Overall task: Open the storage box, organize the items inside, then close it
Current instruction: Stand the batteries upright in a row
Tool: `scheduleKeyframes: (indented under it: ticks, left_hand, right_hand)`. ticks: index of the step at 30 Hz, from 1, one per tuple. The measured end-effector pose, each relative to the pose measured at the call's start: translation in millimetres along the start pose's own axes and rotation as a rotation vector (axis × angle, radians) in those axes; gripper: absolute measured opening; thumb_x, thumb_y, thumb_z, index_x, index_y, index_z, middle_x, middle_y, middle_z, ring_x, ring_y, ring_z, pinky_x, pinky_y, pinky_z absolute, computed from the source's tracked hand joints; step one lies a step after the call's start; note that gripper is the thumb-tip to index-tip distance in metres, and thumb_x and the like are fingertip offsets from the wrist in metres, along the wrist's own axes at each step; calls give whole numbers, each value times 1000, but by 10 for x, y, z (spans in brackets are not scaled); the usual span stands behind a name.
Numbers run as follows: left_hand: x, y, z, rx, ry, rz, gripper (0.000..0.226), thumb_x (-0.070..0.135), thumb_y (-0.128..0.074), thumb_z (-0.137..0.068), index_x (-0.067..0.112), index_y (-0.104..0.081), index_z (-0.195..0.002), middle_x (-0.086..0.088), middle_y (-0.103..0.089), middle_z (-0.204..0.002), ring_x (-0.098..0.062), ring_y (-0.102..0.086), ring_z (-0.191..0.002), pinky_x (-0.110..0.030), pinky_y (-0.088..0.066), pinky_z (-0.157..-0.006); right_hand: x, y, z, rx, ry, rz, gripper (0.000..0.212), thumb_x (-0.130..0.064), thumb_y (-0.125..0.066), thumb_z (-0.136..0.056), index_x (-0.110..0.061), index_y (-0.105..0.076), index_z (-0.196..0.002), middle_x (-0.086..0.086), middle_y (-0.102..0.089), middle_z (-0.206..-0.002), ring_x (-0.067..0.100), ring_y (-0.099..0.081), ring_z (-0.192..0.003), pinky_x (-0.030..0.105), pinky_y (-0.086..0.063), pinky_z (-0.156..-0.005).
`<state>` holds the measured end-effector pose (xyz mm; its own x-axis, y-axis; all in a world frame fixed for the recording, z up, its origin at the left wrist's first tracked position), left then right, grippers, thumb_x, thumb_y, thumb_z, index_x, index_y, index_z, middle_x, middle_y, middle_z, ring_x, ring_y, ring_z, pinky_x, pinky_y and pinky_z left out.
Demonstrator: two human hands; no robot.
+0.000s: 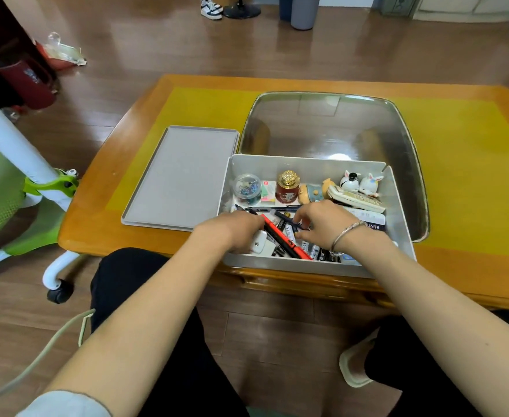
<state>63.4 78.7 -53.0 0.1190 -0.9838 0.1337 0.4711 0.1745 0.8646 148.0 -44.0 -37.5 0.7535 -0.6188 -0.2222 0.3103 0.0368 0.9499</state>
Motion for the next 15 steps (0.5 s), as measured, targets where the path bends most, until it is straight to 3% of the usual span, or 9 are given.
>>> scheduleKeyframes:
  ticks: [2,7,11,15]
  left_hand:
    - [6,18,0,16,-19,-13,25,22,-60,-87,19,-51,-110,-8,-61,-113,-28,-56,-100,-32,-44,-73]
    - [-35,130,100,132,-79,148,44,31,-75,-75,19,-54,-112,-4,-58,-109,-23,-54,-98,-37,-49,-83]
    - [-131,254,213,243,-63,271,48,22,-77,-69,25,-51,-108,4,-53,-105,-17,-51,-92,-30,-46,-74]
    - [-161,475,286,382,-111,295,44,22,-78,-71,22,-52,-107,5,-50,-100,-18,-48,-93,-30,-40,-75]
  right_hand:
    - [-54,-80,-35,-36,-7,-33,28,-39,-66,-83,-17,-67,-101,1,-67,-89,18,-59,-84,29,-49,-74]
    - [-148,-275,-151,-163,-11,5,41,-52,-71,-73,-15,-66,-90,1,-61,-78,19,-58,-77,30,-48,-65]
    - [-205,-351,-193,-211,-7,-2,35,-40,-76,-71,-14,-61,-90,2,-60,-80,18,-54,-72,26,-41,-60]
    - [-167,-301,-157,-179,-17,-104,21,-29,-75,-71,-15,-59,-75,-2,-56,-66,17,-53,-65,24,-39,-54]
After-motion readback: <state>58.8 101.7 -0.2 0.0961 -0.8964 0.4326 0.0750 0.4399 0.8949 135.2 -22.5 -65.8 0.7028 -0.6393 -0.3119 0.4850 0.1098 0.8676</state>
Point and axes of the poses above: each hand's wrist, its own z-axis away from the middle knuckle, its own y-axis out of the back of the hand, x = y × z, the point moved 6 cm from there along -z, towards the middle knuckle
